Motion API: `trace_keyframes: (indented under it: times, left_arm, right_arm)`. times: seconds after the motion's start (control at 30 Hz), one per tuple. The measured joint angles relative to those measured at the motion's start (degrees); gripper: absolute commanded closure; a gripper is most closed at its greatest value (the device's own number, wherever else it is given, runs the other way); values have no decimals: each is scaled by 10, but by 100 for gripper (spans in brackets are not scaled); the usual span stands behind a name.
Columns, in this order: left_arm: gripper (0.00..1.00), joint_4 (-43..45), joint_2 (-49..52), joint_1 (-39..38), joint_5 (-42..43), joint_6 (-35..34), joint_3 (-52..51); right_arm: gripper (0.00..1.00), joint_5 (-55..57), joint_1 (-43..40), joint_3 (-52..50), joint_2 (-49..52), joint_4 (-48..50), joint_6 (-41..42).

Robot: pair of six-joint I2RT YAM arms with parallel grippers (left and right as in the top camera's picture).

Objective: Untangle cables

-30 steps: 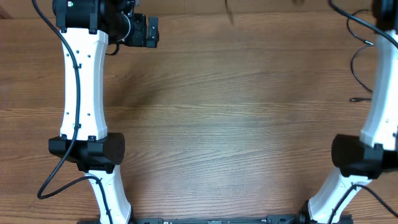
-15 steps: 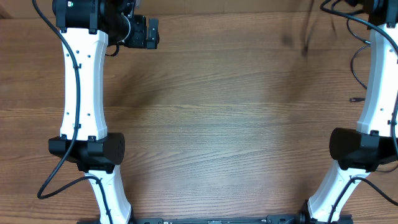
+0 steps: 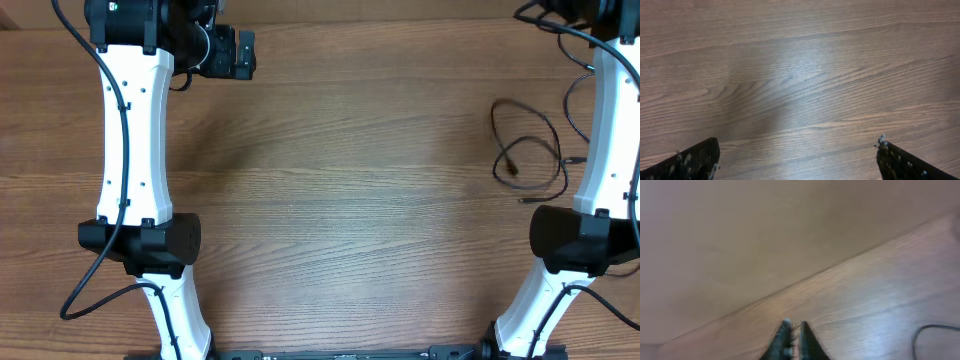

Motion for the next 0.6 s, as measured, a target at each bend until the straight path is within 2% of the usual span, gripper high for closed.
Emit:
trace_keyframes:
  times: [0.03, 0.07, 0.37, 0.6]
  left_arm:
    - [0, -2, 0, 0, 0, 0, 0]
    - [0, -3, 0, 0, 0, 0, 0]
    - [0, -7, 0, 0, 0, 0, 0]
    - [0, -7, 0, 0, 0, 0, 0]
  right_arm:
    - [10, 13, 0, -3, 0, -4, -5]
    - [5, 22, 0, -6, 1, -6, -10]
    - [3, 74, 0, -15, 2, -43, -93]
    - [0, 62, 0, -15, -59, -47, -192]
